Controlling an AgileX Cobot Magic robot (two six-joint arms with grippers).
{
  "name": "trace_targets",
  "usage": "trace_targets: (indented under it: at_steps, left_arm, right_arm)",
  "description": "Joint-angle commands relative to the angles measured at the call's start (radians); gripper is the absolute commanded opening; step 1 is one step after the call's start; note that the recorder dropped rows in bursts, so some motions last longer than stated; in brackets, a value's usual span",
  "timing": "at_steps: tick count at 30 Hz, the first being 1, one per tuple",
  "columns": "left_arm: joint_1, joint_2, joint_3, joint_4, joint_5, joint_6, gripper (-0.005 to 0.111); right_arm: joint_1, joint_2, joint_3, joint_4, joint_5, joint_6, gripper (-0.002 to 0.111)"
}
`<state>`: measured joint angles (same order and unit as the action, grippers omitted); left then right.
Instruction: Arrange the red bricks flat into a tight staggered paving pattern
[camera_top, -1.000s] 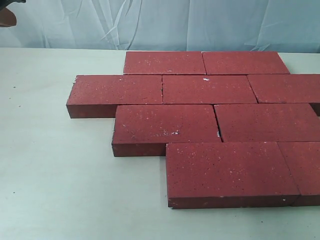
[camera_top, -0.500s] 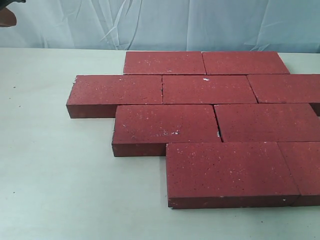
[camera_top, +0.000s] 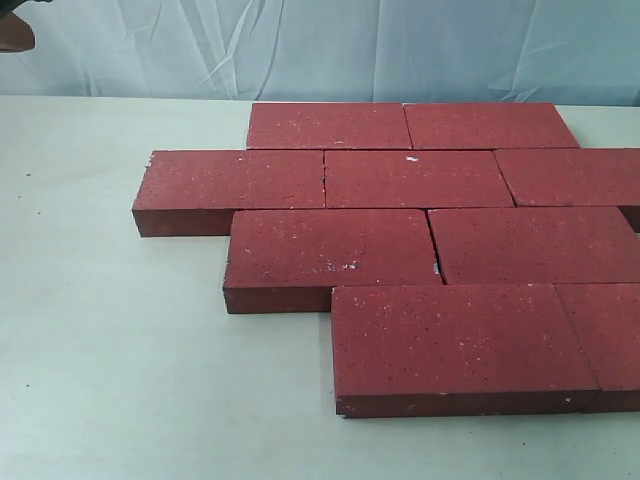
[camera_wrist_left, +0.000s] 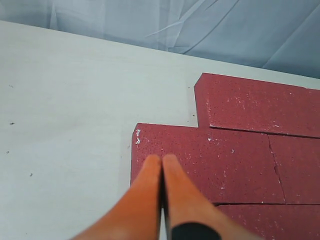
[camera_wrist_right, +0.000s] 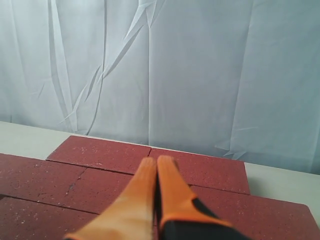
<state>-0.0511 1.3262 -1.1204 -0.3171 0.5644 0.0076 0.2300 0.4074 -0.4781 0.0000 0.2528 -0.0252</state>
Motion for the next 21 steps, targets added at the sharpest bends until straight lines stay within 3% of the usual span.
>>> trace_targets:
  at_steps: [1,12,21]
  left_arm:
    - [0.000,-0.007,0.004,-0.005,-0.014,0.018,0.000]
    - [0.000,-0.007,0.004,-0.005,-0.014,0.021,0.000]
    - [0.000,-0.007,0.004,-0.005,-0.016,0.021,0.000]
  right_arm:
    - [0.003,-0.003,0.003,0.000,0.001,-0.001,-0.001]
    - [0.003,-0.003,0.003,0.000,0.001,-0.001,-0.001]
    - [-0.094,-0.053,0.003,0.008,0.003,-0.001,-0.001]
